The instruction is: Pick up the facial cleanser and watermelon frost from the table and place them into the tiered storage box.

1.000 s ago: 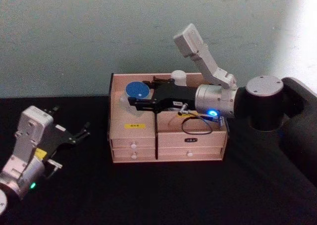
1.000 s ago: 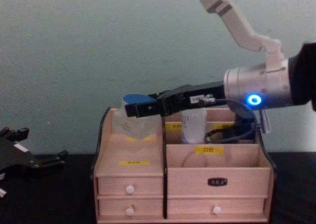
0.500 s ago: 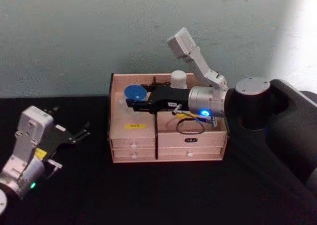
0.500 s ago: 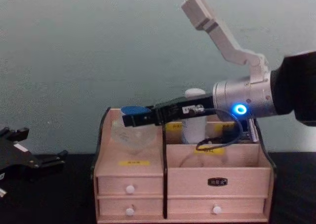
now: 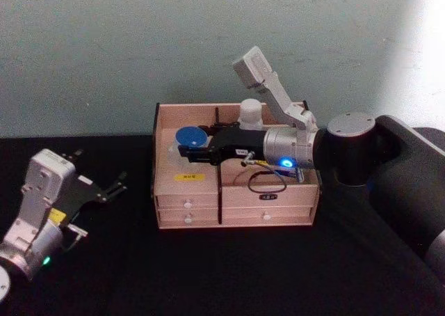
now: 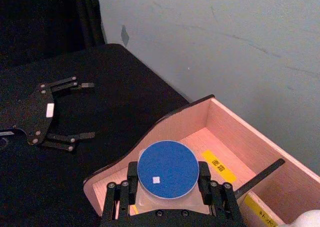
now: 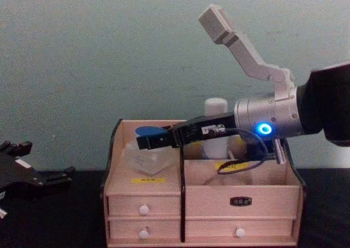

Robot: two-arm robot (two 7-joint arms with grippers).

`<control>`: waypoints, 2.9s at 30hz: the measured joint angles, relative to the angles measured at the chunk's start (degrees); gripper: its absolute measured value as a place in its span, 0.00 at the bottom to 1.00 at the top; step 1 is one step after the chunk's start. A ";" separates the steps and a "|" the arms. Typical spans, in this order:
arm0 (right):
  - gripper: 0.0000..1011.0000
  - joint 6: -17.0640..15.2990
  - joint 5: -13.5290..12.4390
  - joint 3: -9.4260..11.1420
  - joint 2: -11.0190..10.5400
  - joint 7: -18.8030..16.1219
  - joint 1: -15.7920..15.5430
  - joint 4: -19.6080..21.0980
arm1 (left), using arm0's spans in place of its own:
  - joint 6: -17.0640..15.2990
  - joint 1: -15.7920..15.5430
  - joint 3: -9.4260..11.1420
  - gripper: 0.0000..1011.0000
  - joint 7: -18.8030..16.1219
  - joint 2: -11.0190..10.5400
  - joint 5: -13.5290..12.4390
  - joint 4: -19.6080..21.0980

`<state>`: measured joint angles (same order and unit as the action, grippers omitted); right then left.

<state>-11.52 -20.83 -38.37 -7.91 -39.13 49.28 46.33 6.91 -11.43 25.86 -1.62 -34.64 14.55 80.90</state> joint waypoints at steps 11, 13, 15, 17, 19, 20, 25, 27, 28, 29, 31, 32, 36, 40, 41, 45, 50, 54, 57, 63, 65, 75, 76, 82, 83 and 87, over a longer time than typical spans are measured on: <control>0.70 -0.34 0.47 0.05 0.03 0.04 -0.14 0.07 | 0.00 0.00 0.00 0.99 0.00 0.00 0.00 0.00; 0.70 -0.35 0.45 0.05 0.03 0.04 -0.15 0.08 | 0.00 0.00 0.00 0.99 0.00 0.00 0.00 0.00; 0.70 -0.35 0.42 0.05 0.02 0.05 -0.16 0.10 | 0.00 0.00 0.00 0.99 0.00 0.00 0.00 0.00; 0.74 -0.35 0.37 0.05 0.01 0.05 -0.16 0.12 | 0.00 0.00 0.00 0.99 0.00 0.00 0.00 0.00; 0.78 -0.35 0.35 0.04 0.00 0.06 -0.17 0.13 | 0.00 0.00 0.00 0.99 0.00 0.00 0.00 0.00; 0.83 -0.35 0.34 0.04 0.00 0.06 -0.17 0.14 | 0.00 0.00 0.00 0.99 0.00 0.00 0.00 0.00; 0.95 -0.35 0.31 0.03 -0.03 0.08 -0.20 0.14 | 0.00 0.00 0.00 0.99 0.00 0.00 0.00 0.00; 0.99 -0.35 0.30 0.03 -0.03 0.08 -0.20 0.15 | 0.00 0.00 0.00 0.99 0.00 0.00 0.00 0.00; 0.99 -0.35 0.30 0.03 -0.03 0.08 -0.21 0.14 | 0.00 0.00 0.00 0.99 0.00 0.00 0.00 0.00; 0.99 -0.35 0.30 0.03 -0.03 0.08 -0.21 0.15 | 0.00 0.00 0.00 0.99 0.00 0.00 0.00 0.00; 0.99 -0.35 0.28 0.03 -0.03 0.08 -0.22 0.14 | 0.00 0.00 0.00 0.99 0.00 0.00 0.00 0.00; 0.99 -0.35 0.28 0.03 -0.03 0.08 -0.22 0.14 | 0.00 0.00 0.00 0.99 0.00 0.00 0.00 0.00; 0.99 -0.35 0.26 0.03 -0.03 0.08 -0.22 0.15 | 0.00 0.00 0.00 0.99 0.00 0.00 0.00 0.00; 0.99 -0.34 0.18 0.11 -0.07 0.08 -0.33 0.32 | 0.00 0.00 0.00 0.99 0.00 0.00 0.00 0.00; 0.99 -0.31 0.09 0.25 -0.16 0.07 -0.52 0.70 | 0.00 0.00 0.00 0.99 0.00 0.00 0.00 0.00; 0.99 -0.05 -0.63 1.28 -1.20 0.07 -1.86 4.17 | 0.00 0.00 0.00 0.99 0.00 0.00 0.00 0.00; 0.99 0.05 -1.50 2.38 -2.81 0.69 -3.54 9.27 | 0.00 0.00 0.00 0.99 0.00 0.00 0.00 0.00; 0.99 0.55 -2.60 3.59 -4.58 1.70 -5.26 14.23 | 0.00 0.00 0.00 0.99 0.00 0.00 0.00 0.00; 0.99 1.13 -3.33 4.65 -6.08 2.90 -6.66 18.06 | 0.00 0.00 0.00 0.99 0.00 0.00 0.00 0.00; 0.99 2.47 -3.95 7.19 -9.42 6.97 -9.91 25.26 | 0.00 0.00 0.00 0.99 0.00 0.00 0.00 0.00; 0.99 2.94 -3.88 8.59 -10.80 9.64 -11.76 28.05 | 0.00 0.00 0.00 0.99 0.00 0.00 0.00 0.00; 0.99 3.70 -3.16 16.23 -14.12 20.19 -20.24 34.01 | 0.00 0.00 0.00 0.99 0.00 0.00 0.00 0.00; 0.99 3.71 -3.08 16.75 -14.26 20.85 -20.82 34.11 | 0.00 0.00 0.00 0.99 0.00 0.00 0.00 0.00; 0.99 4.41 -2.20 20.47 -14.53 25.28 -24.54 34.29 | 0.00 0.00 0.00 0.99 0.00 0.00 0.00 0.00; 0.99 4.65 -2.03 20.82 -14.46 25.78 -24.89 34.25 | 0.00 0.00 0.00 0.99 0.00 0.00 0.00 0.00; 0.99 6.08 -0.91 22.15 -13.83 28.19 -26.61 33.83 | 0.00 0.00 0.00 0.99 0.00 0.00 0.00 0.00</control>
<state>-5.45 -21.74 -16.22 -21.74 -10.94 22.67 80.16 6.91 -11.43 25.86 -1.62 -34.65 14.55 80.90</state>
